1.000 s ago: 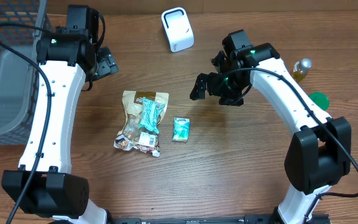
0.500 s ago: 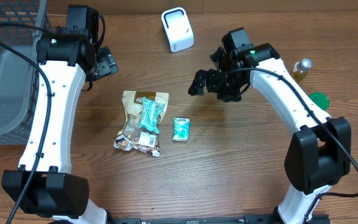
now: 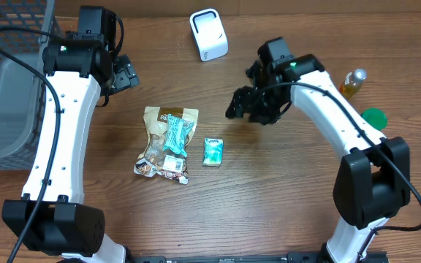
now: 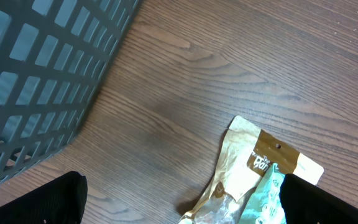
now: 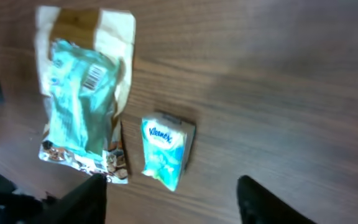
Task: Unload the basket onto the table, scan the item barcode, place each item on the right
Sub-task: 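Lower the right gripper and grasp the Kleenex tissue pack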
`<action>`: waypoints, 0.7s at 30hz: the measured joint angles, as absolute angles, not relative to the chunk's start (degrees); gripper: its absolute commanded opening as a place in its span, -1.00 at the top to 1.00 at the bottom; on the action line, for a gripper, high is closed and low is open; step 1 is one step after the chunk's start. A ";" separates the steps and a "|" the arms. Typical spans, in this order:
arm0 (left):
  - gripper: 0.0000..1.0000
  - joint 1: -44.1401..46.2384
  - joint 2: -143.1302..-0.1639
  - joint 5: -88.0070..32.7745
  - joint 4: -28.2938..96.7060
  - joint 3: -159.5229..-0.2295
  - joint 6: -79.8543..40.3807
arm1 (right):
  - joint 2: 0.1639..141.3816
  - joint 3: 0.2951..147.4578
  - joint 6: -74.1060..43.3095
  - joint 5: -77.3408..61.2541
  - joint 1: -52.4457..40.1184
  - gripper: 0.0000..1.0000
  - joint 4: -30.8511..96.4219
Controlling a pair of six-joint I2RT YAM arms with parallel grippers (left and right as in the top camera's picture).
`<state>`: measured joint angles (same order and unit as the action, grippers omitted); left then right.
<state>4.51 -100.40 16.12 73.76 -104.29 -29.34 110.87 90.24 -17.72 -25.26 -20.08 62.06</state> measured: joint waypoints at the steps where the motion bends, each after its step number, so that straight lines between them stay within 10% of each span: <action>1: -0.99 4.51 -100.40 16.12 73.73 -104.29 -29.34 | 110.87 89.30 -18.31 -25.28 -20.69 -0.20 61.78; 21: -0.99 4.51 -100.40 16.12 73.73 -104.29 -29.34 | 110.89 71.90 -35.83 -22.39 -31.24 0.28 44.05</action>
<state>4.51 -100.40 16.12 73.73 -104.29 -29.34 110.89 71.90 -35.83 -22.39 -31.24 44.05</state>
